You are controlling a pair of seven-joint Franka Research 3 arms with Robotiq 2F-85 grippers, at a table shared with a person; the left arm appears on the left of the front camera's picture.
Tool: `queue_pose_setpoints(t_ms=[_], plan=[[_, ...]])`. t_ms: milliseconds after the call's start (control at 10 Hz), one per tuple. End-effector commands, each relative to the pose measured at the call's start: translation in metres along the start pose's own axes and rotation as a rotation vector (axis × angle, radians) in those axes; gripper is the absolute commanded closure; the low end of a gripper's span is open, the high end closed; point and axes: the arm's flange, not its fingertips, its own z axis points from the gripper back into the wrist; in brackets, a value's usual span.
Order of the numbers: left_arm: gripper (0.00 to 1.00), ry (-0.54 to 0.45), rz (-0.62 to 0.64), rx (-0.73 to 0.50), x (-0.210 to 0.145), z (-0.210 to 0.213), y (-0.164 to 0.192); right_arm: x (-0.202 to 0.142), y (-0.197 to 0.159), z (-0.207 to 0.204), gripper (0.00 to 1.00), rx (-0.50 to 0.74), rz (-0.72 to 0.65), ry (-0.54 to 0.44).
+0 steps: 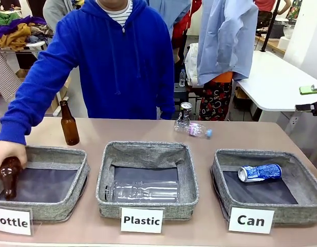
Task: Sort the can waste into the basket.
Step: Pick up the can waste from the table and place it in the right Fabric basket.
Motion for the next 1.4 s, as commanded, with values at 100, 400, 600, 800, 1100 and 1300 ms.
queue_pose_setpoints(t_ms=[100, 400, 600, 800, 1100, 1300], plan=[[0.00, -0.025, -0.025, -0.076, 0.004, 0.034, 0.008, -0.001, 0.001, 0.002, 0.00, 0.001, 0.023, 0.010], [0.00, 0.000, -0.028, -0.066, 0.008, 0.023, 0.004, -0.001, 0.001, 0.002, 0.00, 0.001, 0.023, 0.010], [0.00, 0.078, -0.037, -0.024, 0.008, -0.009, 0.001, -0.001, 0.001, 0.002, 0.00, 0.001, 0.023, 0.010], [0.00, 0.212, -0.058, 0.020, 0.005, -0.068, 0.004, -0.001, 0.001, 0.002, 0.00, 0.001, 0.023, 0.010], [0.00, 0.438, -0.075, 0.090, -0.013, -0.185, 0.024, -0.001, 0.001, 0.002, 0.00, 0.001, 0.023, 0.010], [0.00, 0.558, -0.070, 0.128, -0.041, -0.253, 0.044, -0.001, 0.001, 0.002, 0.00, 0.001, 0.023, 0.010]])
